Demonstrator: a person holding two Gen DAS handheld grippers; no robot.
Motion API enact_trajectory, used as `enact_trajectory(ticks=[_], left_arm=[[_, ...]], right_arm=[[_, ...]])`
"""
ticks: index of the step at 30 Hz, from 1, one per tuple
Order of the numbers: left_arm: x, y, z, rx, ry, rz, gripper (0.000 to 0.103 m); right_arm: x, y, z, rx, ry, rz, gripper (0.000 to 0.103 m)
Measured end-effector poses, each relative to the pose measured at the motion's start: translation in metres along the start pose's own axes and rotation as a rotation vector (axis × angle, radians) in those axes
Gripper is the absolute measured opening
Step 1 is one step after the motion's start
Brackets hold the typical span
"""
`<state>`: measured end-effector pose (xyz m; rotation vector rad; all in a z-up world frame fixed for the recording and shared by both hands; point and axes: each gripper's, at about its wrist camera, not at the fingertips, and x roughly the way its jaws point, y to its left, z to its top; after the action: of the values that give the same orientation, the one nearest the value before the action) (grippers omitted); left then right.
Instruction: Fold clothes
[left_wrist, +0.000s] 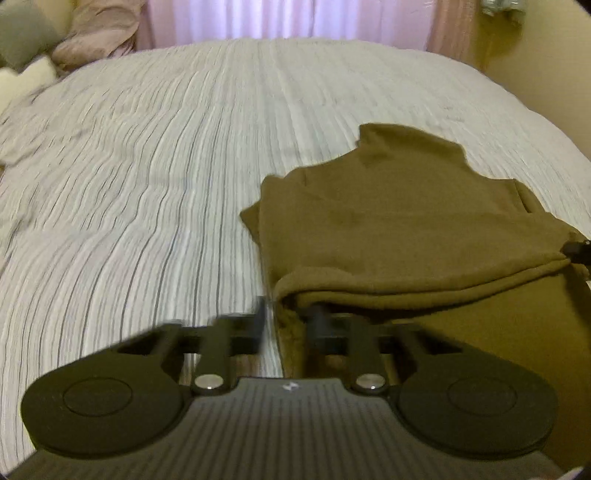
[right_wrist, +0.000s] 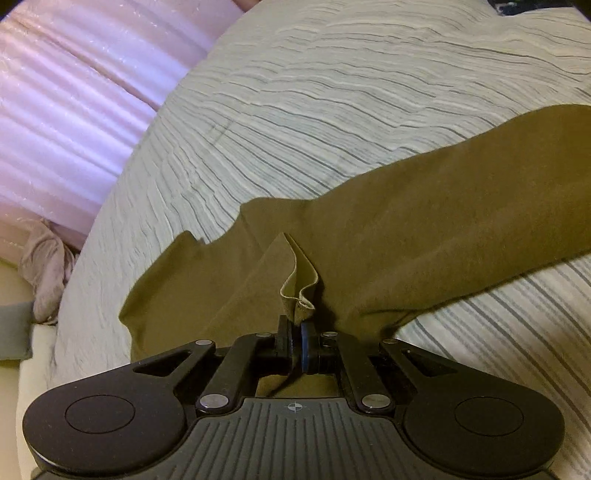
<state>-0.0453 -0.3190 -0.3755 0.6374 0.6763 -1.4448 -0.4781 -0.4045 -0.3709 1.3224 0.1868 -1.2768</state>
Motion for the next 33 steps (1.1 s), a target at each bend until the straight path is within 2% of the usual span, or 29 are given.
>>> enact_trajectory(ticks=[2,3,6,9,12,16,22,25,28,30,33], left_arm=[[-0.010,-0.008,-0.003,0.117,-0.070,0.019,0.005],[-0.012,-0.013,-0.007,0.191,-0.075,0.026,0.005],[-0.009,-0.020,-0.025,0.357,-0.001,0.016,0.005],[-0.010,-0.019,-0.038,0.461,0.036,0.008,0.001],[-0.021,-0.012,-0.031,0.446,0.006,-0.038,0.006],[-0.031,-0.003,-0.019,0.437,-0.037,-0.054,0.008],[-0.027,-0.003,-0.011,0.562,-0.019,-0.106,0.007],[-0.023,-0.008,-0.010,0.619,-0.010,-0.133,0.000],[-0.030,-0.019,-0.021,0.742,-0.091,-0.063,0.000],[-0.025,-0.027,-0.040,0.870,-0.072,0.006,0.000],[-0.012,-0.035,-0.074,1.027,0.013,0.090,0.000]], right_arm=[[-0.002,-0.001,0.000,0.003,-0.006,0.001,0.004],[-0.002,-0.001,0.000,0.000,-0.006,-0.001,0.004],[0.001,-0.004,-0.003,-0.002,0.014,-0.029,0.004],[0.002,-0.004,-0.003,-0.009,0.022,-0.037,0.004],[0.001,-0.002,-0.004,-0.029,0.022,-0.044,0.004],[0.002,-0.004,-0.004,-0.030,0.027,-0.048,0.004],[0.002,-0.004,-0.005,-0.038,0.035,-0.053,0.004],[0.002,-0.004,-0.005,-0.043,0.036,-0.055,0.004],[-0.001,-0.002,-0.006,-0.062,0.022,-0.048,0.004],[-0.003,-0.001,-0.006,-0.086,0.008,-0.043,0.004],[0.001,-0.002,-0.008,-0.106,0.016,-0.068,0.004]])
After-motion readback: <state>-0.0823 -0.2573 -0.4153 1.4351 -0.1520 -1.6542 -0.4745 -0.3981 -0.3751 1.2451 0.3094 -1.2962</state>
